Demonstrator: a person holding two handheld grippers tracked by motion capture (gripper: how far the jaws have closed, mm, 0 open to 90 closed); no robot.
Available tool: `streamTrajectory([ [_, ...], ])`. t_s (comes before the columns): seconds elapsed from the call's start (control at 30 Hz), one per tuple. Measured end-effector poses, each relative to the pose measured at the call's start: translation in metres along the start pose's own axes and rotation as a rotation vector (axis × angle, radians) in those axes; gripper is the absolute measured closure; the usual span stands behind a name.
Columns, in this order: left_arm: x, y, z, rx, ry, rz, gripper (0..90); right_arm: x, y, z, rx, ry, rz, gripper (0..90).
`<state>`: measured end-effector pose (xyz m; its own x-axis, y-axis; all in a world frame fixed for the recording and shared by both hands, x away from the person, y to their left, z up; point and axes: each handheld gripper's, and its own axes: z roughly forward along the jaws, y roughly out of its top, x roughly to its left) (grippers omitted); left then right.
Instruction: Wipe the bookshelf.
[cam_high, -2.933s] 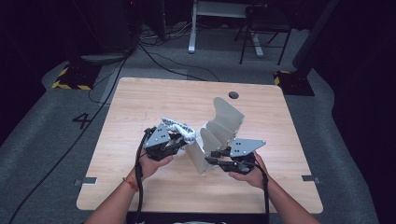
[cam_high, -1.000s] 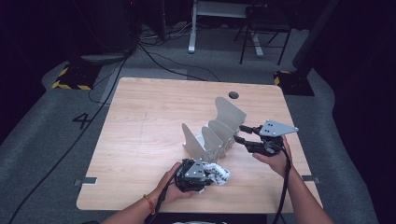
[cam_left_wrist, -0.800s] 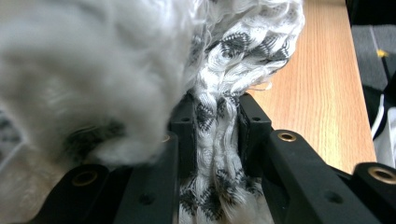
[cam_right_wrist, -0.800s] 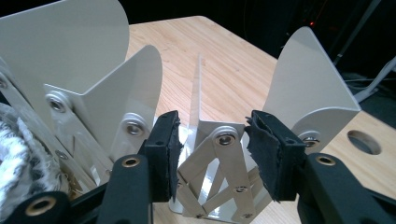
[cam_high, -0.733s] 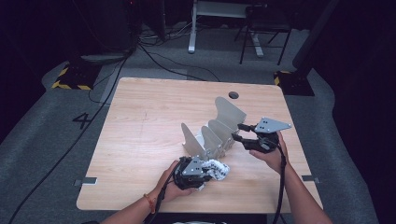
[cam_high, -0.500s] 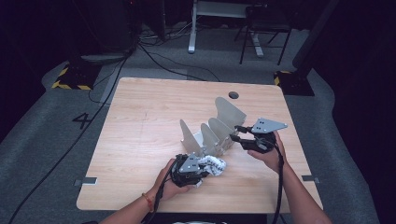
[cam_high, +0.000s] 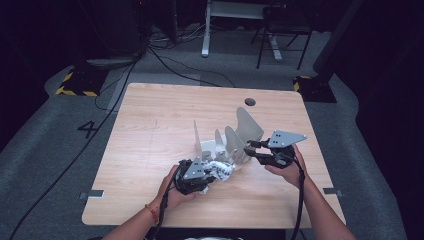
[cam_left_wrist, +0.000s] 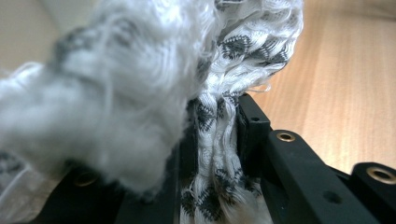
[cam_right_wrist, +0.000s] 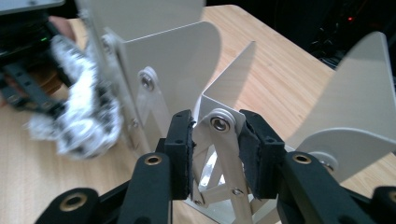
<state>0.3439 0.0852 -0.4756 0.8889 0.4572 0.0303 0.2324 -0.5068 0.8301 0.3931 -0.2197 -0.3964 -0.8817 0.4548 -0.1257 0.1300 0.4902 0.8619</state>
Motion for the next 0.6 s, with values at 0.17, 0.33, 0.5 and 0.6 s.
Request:
streamTrajectory([
  [0.17,0.005,0.002,-0.012,-0.031,0.022,-0.007,74.0,0.009,0.004,0.001,0.009,0.029,-0.014,70.8],
  [0.33,0.009,0.004,-0.021,-0.049,0.04,-0.005,74.0,0.019,0.008,0.0,0.024,0.041,-0.024,72.5],
  [0.5,0.012,0.005,-0.026,-0.062,0.052,-0.011,74.0,0.029,0.014,-0.001,0.04,0.043,-0.041,70.4],
  [0.6,0.013,0.006,-0.029,-0.069,0.052,-0.012,74.0,0.03,0.02,-0.009,0.021,0.03,-0.042,67.0],
])
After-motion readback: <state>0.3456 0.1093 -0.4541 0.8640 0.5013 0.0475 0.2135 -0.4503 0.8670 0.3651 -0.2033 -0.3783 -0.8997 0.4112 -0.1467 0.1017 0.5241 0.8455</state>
